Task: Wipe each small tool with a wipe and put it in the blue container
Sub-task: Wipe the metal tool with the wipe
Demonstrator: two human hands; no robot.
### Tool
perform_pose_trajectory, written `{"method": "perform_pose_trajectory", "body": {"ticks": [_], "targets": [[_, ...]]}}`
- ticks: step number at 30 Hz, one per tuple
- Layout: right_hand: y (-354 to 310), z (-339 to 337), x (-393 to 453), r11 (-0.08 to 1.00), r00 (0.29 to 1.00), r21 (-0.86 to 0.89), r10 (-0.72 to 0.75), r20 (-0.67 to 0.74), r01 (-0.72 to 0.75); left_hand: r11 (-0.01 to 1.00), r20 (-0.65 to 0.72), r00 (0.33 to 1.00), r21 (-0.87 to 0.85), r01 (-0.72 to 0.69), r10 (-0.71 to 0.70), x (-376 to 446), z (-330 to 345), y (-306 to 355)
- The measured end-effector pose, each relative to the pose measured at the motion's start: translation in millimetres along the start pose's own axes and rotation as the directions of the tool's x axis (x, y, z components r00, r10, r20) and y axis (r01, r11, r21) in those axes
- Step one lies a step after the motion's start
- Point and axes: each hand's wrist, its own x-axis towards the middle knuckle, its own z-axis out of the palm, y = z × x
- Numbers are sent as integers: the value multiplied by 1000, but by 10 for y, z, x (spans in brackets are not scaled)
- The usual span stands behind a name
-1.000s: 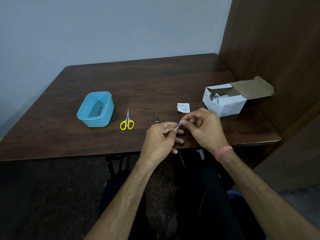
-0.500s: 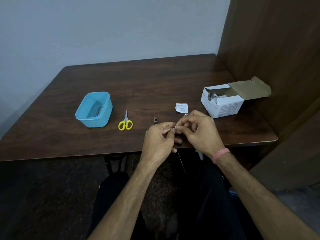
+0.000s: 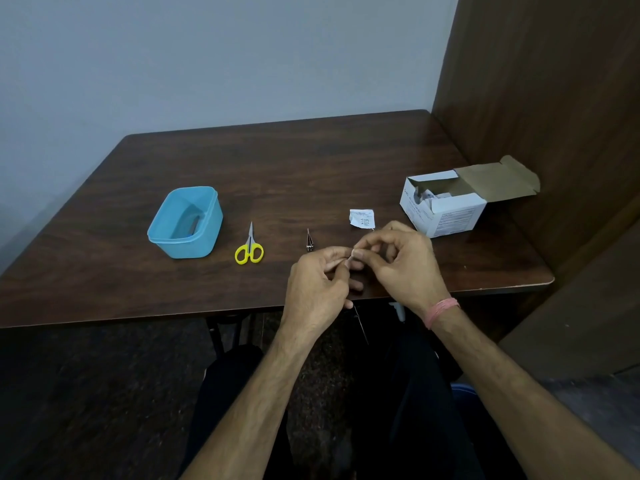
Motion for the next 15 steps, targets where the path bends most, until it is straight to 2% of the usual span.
{"method": "perform_pose_trajectory", "body": {"ticks": [3, 7, 8, 12, 15], "targets": [[25, 2, 52, 998, 991, -1, 55, -120, -56, 1000, -5, 1000, -13, 9, -9, 6, 16, -12], [8, -7, -7, 1000, 1000, -16, 2, -10, -2, 1000, -6, 1000, 4, -10, 10, 1, 10, -17], [14, -8, -6, 1000, 1000, -19, 9, -23, -9, 1000, -5, 1000, 9, -8, 8, 4, 13, -19], [37, -9, 53, 996, 983, -21, 85, -162, -89, 1000, -3, 1000, -8, 2, -2, 9, 23, -21], [27, -24, 0, 999, 997, -12, 29, -66, -30, 1000, 5, 1000, -5, -11, 11, 2, 6, -19]]}}
